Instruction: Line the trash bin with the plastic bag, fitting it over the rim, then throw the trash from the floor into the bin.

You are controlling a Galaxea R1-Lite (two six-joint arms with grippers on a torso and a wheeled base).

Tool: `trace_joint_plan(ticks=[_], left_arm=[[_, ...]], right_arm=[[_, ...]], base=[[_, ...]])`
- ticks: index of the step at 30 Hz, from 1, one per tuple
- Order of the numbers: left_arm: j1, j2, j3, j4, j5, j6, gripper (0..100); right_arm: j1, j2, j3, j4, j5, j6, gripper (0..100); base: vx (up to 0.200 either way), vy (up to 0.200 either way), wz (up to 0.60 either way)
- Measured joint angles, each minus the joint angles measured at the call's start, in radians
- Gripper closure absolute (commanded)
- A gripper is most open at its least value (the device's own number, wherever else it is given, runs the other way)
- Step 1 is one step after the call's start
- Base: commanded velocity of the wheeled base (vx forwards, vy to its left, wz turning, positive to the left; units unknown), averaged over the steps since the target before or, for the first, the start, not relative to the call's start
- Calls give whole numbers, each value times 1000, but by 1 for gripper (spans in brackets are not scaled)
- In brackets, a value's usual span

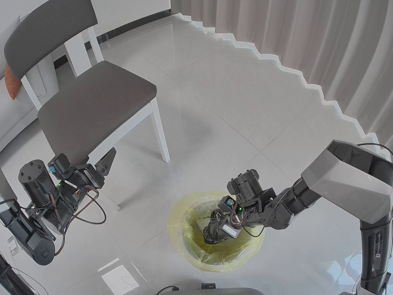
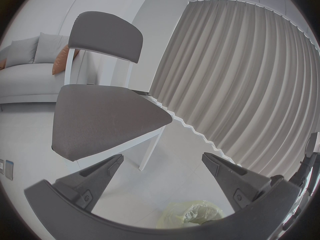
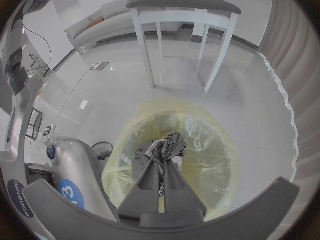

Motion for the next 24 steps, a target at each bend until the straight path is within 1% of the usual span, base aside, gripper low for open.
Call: trace_joint_plan(ticks=[6,10,15,21,24], left_arm=[[3,-7,15,0,0,-1,0],[7,-13,26,0,0,-3,0],[11,-13,29,0,0,-5,0],[12,-13,30,0,0,-22,0],[12,-15,30,0,0,-22,0]], right_arm=[[5,38,-9,13,1,0,100],[34,68,5,13,1,0,100],[50,107,-1,13,0,0,100],[49,136,-29,27,0,-7,100],[45,149,-60,72,1,-6,100]], base=[[0,0,0],[0,0,0],[0,0,0],[0,0,0],[0,0,0]])
